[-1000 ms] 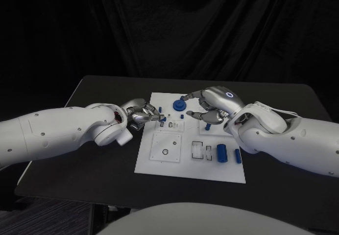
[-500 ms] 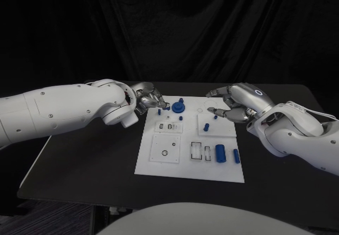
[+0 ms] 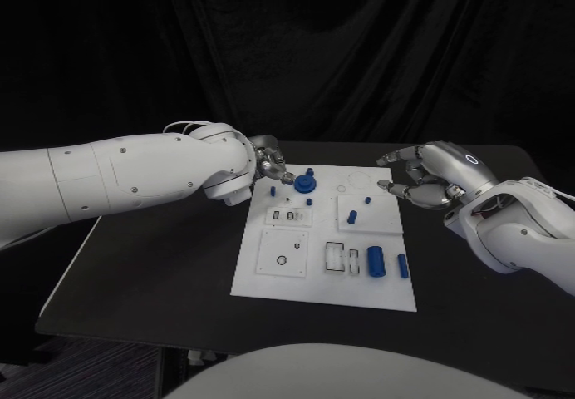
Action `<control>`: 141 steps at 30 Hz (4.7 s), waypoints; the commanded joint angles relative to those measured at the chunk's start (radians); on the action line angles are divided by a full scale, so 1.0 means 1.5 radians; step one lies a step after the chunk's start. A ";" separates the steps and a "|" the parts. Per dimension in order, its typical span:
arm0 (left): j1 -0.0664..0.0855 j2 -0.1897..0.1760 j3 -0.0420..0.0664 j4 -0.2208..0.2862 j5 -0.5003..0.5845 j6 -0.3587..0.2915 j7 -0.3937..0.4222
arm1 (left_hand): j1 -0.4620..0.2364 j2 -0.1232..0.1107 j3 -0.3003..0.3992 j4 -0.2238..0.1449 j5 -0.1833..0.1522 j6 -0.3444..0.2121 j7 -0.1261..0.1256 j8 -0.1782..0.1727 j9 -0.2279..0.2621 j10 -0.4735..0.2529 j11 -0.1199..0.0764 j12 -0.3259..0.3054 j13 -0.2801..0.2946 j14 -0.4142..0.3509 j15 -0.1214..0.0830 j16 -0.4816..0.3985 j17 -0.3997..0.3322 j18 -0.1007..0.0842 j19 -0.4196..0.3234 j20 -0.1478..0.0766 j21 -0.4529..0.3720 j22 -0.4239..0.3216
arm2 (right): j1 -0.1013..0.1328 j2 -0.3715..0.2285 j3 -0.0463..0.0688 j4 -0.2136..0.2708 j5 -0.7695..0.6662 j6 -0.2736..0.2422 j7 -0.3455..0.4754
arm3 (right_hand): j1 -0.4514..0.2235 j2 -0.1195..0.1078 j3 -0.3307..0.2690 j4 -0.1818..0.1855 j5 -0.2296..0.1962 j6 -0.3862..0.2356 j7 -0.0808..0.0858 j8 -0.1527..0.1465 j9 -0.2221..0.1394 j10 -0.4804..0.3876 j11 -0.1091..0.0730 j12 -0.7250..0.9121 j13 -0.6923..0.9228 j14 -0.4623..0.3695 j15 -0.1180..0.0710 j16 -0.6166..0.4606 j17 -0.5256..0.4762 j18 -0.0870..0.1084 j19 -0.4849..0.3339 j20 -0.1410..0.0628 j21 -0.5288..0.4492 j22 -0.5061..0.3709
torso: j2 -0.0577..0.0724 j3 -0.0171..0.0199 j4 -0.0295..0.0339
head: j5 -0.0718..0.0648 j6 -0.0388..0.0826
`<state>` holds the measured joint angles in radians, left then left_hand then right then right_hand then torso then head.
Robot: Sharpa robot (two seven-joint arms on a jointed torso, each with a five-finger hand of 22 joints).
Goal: Assemble the parts on the task board
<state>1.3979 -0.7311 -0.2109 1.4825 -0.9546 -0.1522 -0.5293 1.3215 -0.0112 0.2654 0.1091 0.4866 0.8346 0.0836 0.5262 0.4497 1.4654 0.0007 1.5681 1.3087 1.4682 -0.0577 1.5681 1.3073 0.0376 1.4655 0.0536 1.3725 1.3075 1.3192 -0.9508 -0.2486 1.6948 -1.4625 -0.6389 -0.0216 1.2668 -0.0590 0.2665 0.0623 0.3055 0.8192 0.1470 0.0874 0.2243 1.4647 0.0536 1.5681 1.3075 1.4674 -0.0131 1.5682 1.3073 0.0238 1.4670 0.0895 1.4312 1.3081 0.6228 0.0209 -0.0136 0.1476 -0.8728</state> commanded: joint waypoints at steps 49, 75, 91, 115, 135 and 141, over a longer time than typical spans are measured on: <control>-0.108 0.014 0.000 0.002 -0.083 -0.013 -0.045 | -0.050 -0.004 0.073 -0.042 0.000 0.026 -0.015 -0.003 0.043 0.070 -0.012 0.002 0.175 0.068 -0.012 0.002 0.176 0.007 0.018 -0.012 -0.010 0.131 | 0.000 0.007 0.000 -0.014 0.015 0.013 -0.033 | 0.015 0.006 0.009 0.003 0.017 0.014 0.003 0.005 -0.005 0.064 0.009 -0.003 0.169 0.069 0.007 0.002 0.176 0.013 0.009 0.010 -0.014 0.135 | -0.001 0.0009 -0.0001 | -0.005 0.000; -0.109 0.026 0.000 -0.002 -0.060 -0.018 -0.040 | -0.052 -0.003 0.077 -0.043 0.002 0.027 -0.015 -0.005 0.044 0.070 -0.012 0.002 0.175 0.068 -0.012 0.002 0.176 0.008 0.017 -0.012 -0.014 0.130 | -0.003 0.013 0.000 -0.024 0.019 0.021 -0.034 | 0.017 0.006 0.011 0.003 0.020 0.015 0.003 0.005 -0.006 0.061 0.010 -0.005 0.167 0.069 0.007 0.002 0.176 0.015 0.006 0.010 -0.019 0.134 | -0.001 0.0008 -0.0003 | -0.005 0.000; -0.109 0.024 0.000 -0.003 -0.060 -0.034 -0.035 | -0.053 -0.002 0.080 -0.044 0.003 0.026 -0.015 -0.007 0.044 0.070 -0.012 0.002 0.175 0.068 -0.012 0.002 0.176 0.009 0.016 -0.012 -0.016 0.129 | -0.006 0.014 0.000 -0.029 0.022 0.024 -0.034 | 0.018 0.006 0.011 0.003 0.020 0.015 0.004 0.005 -0.006 0.060 0.010 -0.006 0.166 0.069 0.008 0.002 0.176 0.015 0.006 0.010 -0.020 0.133 | -0.001 0.0008 0.0000 | -0.009 0.000; -0.109 0.025 0.000 -0.007 -0.060 -0.041 -0.013 | -0.056 -0.002 0.085 -0.045 0.002 0.025 -0.015 -0.008 0.046 0.070 -0.012 0.002 0.175 0.068 -0.013 0.002 0.176 0.009 0.015 -0.013 -0.021 0.128 | -0.007 0.015 0.000 -0.029 0.026 0.027 -0.034 | 0.020 0.006 0.013 0.003 0.021 0.016 0.004 0.004 -0.007 0.060 0.011 -0.006 0.166 0.069 0.008 0.002 0.176 0.015 0.005 0.011 -0.022 0.133 | -0.001 0.0005 -0.0001 | -0.007 0.000; -0.111 0.020 0.000 -0.008 -0.060 0.004 -0.027 | -0.139 -0.009 0.030 0.008 -0.166 0.027 -0.009 -0.057 0.045 0.070 -0.007 0.002 0.175 0.068 -0.008 0.002 0.176 0.012 0.011 -0.009 -0.043 0.123 | -0.007 0.013 0.000 -0.028 0.028 0.036 -0.040 | 0.025 0.006 0.017 0.001 0.027 0.018 0.005 0.004 -0.009 0.060 0.012 -0.006 0.165 0.069 0.009 0.002 0.176 0.015 0.005 0.011 -0.023 0.132 | -0.001 0.0008 -0.0002 | -0.005 0.000; -0.111 0.019 0.000 -0.008 -0.060 0.017 -0.036 | -0.166 -0.008 -0.001 0.035 -0.203 0.029 -0.004 -0.080 0.039 0.068 -0.002 -0.002 0.172 0.068 -0.004 0.002 0.176 0.014 0.008 -0.006 -0.054 0.121 | -0.007 0.013 0.000 -0.029 0.028 0.039 -0.041 | 0.025 0.006 0.017 0.001 0.028 0.018 0.005 0.004 -0.009 0.060 0.012 -0.006 0.165 0.069 0.009 0.002 0.176 0.015 0.004 0.012 -0.023 0.132 | -0.001 0.0007 -0.0002 | -0.005 0.000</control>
<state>1.2363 -0.7026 -0.2079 1.4699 -1.0501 -0.1754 -0.5698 1.0797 -0.0221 0.2718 0.1605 0.1878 0.8776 0.0697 0.4140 0.5146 1.4632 -0.0086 1.5681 1.3087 1.4650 -0.0678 1.5681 1.3073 0.0475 1.4656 0.0391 1.2950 1.3076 1.3112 -0.9298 -0.2489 1.6516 -1.4192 -0.5867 -0.0591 1.2939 -0.0487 0.2860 0.0648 0.3432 0.8407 0.1569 0.0909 0.2119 1.4667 0.0627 1.5645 1.3075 1.4666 -0.0069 1.5683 1.3073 0.0394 1.4633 0.1002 1.4007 1.3077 0.6215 0.0220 -0.0138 0.1406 -0.8728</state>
